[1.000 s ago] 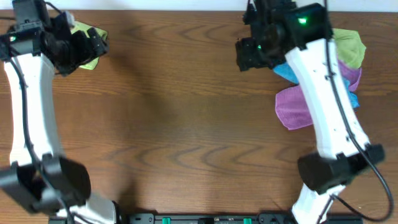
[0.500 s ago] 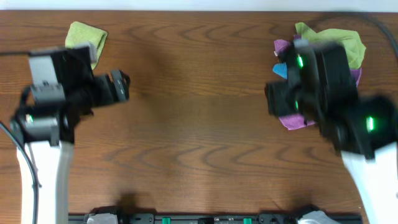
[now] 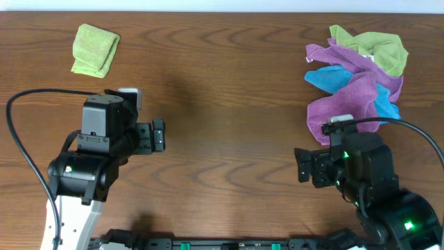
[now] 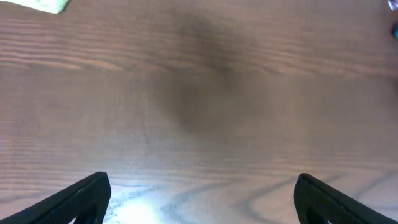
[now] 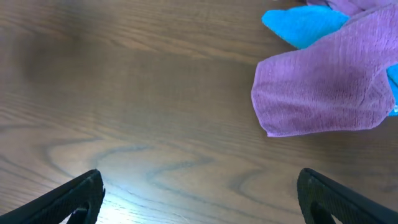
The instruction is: Fold the cloth
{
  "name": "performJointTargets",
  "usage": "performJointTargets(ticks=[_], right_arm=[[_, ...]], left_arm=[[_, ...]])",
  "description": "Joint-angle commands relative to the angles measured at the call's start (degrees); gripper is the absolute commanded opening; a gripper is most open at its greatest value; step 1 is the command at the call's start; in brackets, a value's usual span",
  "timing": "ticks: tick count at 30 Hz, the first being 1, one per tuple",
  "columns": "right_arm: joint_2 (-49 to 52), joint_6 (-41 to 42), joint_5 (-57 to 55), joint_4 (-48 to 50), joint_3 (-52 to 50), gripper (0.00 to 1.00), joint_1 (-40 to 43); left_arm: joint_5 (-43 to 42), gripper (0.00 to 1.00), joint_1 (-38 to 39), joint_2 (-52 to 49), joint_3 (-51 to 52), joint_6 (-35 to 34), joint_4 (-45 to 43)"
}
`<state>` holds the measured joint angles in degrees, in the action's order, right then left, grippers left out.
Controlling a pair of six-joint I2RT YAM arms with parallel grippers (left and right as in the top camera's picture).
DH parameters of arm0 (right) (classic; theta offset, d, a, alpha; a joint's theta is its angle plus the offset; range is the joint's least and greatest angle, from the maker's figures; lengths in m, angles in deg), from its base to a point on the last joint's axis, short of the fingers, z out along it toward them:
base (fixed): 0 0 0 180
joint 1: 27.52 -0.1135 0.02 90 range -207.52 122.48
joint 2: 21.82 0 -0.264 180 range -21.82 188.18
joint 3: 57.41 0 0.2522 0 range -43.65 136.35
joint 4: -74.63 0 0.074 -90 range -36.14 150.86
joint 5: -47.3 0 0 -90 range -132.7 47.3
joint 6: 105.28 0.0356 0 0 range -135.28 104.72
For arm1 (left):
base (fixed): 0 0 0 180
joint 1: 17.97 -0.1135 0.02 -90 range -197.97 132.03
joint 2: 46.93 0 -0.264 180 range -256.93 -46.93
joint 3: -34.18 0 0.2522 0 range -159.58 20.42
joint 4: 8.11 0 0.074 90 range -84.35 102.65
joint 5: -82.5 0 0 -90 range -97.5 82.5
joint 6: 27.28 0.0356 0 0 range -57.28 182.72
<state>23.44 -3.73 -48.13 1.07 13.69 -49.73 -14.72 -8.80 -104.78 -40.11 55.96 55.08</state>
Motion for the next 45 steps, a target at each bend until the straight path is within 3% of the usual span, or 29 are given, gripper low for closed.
performJointTargets(ticks=[1, 23, 27, 30, 38, 45], right_arm=[[0.0, 0.6, -0.3, 0.2, -0.2, 0.99, -0.4], [0.1, 0.6, -0.3, 0.2, -0.2, 0.99, -0.4], [0.1, 0.6, -0.3, 0.2, -0.2, 0.99, -0.4], [0.1, 0.6, -0.3, 0.2, -0.2, 0.99, -0.4], [0.1, 0.6, -0.3, 0.2, -0.2, 0.99, -0.4], [0.1, 0.6, -0.3, 0.2, -0.2, 0.99, -0.4]], left_arm=[[1.3, 0.95, 0.2, 0.5, -0.3, -2.1, 0.5], [2.8, 0.95, 0.2, 1.4, -0.3, -1.8, 4.9], [6.8, 0.95, -0.3, 7.9, 1.6, 4.8, 3.1], [6.2, 0.95, -0.3, 14.0, 6.6, 8.7, -2.4], [-2.3, 0.95, -1.2, 31.8, 30.8, 9.0, -20.8], [-5.9, 0.95, -3.8, 40.7, 41.9, 8.9, -24.9]])
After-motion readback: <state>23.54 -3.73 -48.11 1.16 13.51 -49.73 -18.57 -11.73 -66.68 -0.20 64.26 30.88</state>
